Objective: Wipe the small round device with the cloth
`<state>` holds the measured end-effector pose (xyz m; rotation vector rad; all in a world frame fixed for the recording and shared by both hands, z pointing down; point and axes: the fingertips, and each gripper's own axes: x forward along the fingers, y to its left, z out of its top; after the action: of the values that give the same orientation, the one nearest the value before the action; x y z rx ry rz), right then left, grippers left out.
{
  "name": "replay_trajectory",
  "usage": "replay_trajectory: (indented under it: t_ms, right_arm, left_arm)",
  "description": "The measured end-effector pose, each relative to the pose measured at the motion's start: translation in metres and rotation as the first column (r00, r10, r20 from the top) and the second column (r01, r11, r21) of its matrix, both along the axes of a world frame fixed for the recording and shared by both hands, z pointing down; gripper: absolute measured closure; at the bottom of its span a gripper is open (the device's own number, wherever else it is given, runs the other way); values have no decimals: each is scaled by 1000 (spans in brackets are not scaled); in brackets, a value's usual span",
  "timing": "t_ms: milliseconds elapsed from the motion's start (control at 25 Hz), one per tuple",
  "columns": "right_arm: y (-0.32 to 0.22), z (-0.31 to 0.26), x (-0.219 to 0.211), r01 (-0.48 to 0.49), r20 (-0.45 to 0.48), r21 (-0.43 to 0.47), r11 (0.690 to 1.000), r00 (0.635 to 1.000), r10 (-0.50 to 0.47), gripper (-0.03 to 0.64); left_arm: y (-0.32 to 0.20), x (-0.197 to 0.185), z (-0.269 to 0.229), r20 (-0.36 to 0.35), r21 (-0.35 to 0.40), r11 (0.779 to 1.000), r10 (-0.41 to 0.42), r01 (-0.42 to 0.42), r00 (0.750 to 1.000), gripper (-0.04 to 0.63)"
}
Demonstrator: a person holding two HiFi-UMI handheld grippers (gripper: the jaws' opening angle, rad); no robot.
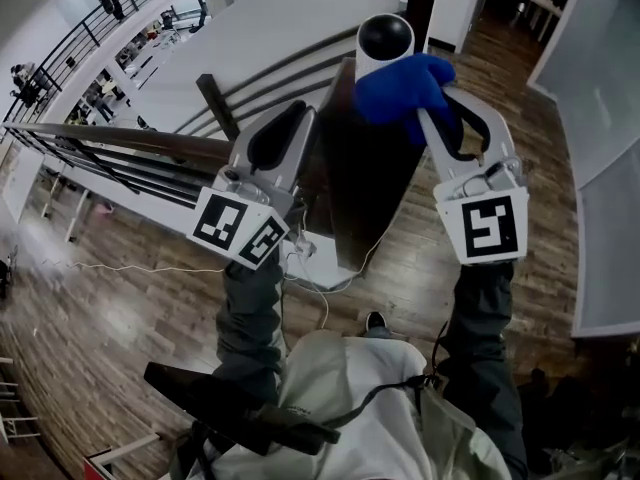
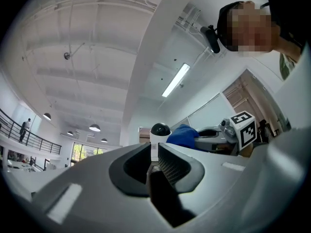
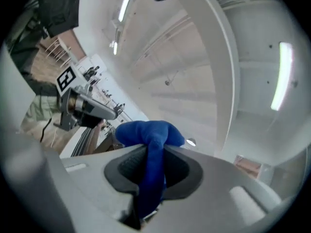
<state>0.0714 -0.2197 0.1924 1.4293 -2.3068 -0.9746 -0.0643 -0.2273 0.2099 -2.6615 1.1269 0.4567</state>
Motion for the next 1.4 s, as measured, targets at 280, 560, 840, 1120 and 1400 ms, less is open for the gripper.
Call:
replay_trajectory:
  t_ms: [280, 560, 840, 1120, 1400]
  right_arm:
    - [51, 12, 35, 62, 383, 4, 998, 922, -59, 543]
    - [58, 52, 11, 79, 395, -66, 995, 917, -47, 543]
    - [57, 73, 3, 99, 395, -98, 990, 917, -52, 543]
    - [62, 66, -1, 129, 386, -57, 990, 918, -98, 543]
    - [65, 61, -3, 159, 364, -41, 986, 922, -133, 543]
  left_arm:
    - [22, 5, 12, -26, -3, 1000, 12, -12, 1000, 563]
    - [32, 11, 31, -58, -52, 999, -4, 1, 998, 578]
    - [35, 12, 44, -66, -80, 996, -42, 37, 997, 589]
    - [38, 16, 49, -54, -96, 994, -56, 51, 997, 589]
    - [41, 24, 50, -42, -103, 993, -60, 56, 997, 589]
